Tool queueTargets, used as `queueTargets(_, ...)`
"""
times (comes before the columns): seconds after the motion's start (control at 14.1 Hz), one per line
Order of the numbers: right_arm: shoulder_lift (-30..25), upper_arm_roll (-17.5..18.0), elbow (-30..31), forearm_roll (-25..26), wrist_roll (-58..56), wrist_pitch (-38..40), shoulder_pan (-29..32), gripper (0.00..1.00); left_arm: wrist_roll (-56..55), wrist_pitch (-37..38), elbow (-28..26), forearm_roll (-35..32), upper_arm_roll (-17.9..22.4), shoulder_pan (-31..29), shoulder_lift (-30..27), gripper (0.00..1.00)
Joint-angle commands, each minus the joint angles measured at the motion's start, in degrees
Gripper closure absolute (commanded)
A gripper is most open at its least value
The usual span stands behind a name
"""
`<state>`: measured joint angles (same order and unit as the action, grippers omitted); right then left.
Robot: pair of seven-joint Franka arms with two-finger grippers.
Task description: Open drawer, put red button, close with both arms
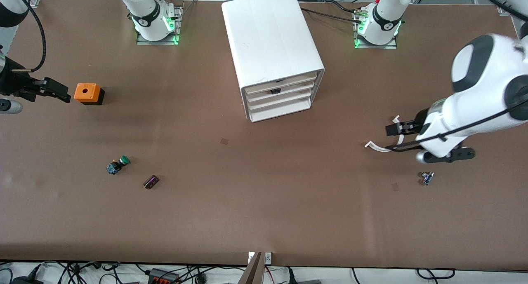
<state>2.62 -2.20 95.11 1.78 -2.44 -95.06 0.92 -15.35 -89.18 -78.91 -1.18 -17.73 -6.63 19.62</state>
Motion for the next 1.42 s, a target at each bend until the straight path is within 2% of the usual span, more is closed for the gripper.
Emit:
queueTargets(0.0,-0.8,1.1,0.3,-0.2,0.2,-0.3,1.0,0.00,11.5,1.6,-3.2,-0.4,5.1,0.9,-7.3,0.00)
queueTargets(0.07,-0.8,1.1,0.3,-0.2,0.2,-0.4,1.0,0.00,15.8,1.0,-6.1,-0.1,9.2,2.9,-10.4,0.00)
queueTargets(0.21,-0.7,1.1,0.3,-0.2,0.2,-0.4,1.0,0.00,20.9,0.4,-11.9,0.6,14.0,5.5,-16.4,0.00)
queueTargets(0.28,-0.7,1.1,0.3,-0.2,0.2,-0.4,1.0,0.00,21.2,-0.5,-15.3,1.3,19.3,9.1,-18.7,0.00)
queueTargets(0.35,-0.7,1.1,0.3,-0.2,0.2,-0.4,1.0,0.00,21.2,-3.3,-17.7,2.6,22.0,10.3,-20.0,0.00)
queueTargets(0.5,-0.7,1.1,0.3,-0.2,0.2,-0.4,1.0,0.00,21.2,-10.0,-18.6,2.1,22.2,10.3,-21.3,0.00)
queueTargets(0.57,-0.7,1.1,0.3,-0.2,0.2,-0.6,1.0,0.00,21.9,-10.7,-19.2,1.9,22.2,10.1,-22.1,0.00)
queueTargets(0.71,-0.7,1.1,0.3,-0.2,0.3,-0.7,1.0,0.00,24.1,-10.0,-20.7,1.8,21.6,8.2,-23.2,0.00)
queueTargets(1.06,-0.7,1.1,0.0,-0.3,0.3,-0.8,1.0,0.00,24.4,-7.1,-19.7,-0.9,19.6,7.7,-23.1,0.00)
queueTargets(1.34,-0.8,1.1,0.0,-0.3,0.3,-0.9,1.0,0.00,22.3,-2.6,-15.1,-0.9,19.5,8.4,-20.5,0.00)
